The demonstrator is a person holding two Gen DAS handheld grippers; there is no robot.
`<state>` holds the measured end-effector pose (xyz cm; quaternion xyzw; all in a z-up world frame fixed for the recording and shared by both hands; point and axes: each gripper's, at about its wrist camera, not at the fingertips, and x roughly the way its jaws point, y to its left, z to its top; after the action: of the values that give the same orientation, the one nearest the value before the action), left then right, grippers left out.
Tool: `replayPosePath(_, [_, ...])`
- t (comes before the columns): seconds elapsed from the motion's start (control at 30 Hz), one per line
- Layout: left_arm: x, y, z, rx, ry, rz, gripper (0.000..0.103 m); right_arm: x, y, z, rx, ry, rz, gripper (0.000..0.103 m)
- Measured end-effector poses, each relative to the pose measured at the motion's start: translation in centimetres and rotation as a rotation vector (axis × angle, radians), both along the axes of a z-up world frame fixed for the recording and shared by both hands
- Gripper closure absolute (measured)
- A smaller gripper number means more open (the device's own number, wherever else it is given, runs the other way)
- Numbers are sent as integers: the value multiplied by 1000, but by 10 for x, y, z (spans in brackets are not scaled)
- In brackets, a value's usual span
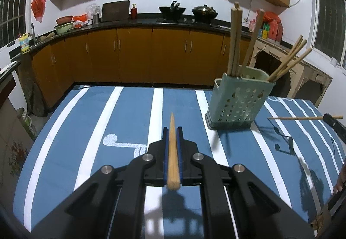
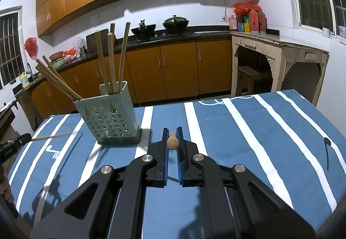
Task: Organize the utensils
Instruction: 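Lift both chopsticks upright and carry them over the green holder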
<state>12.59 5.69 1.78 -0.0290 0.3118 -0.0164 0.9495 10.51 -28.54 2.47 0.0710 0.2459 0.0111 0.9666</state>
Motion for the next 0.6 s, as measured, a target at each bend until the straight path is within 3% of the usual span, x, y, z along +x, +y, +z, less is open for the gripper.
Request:
replayPosePath(0.4, [-4, 8, 31, -46, -95, 15, 95, 2, 5, 14, 8, -41, 13, 96])
replayPosePath(0.6, [-8, 4, 52, -46, -136, -6, 95, 2, 8, 35, 20, -85, 45, 96])
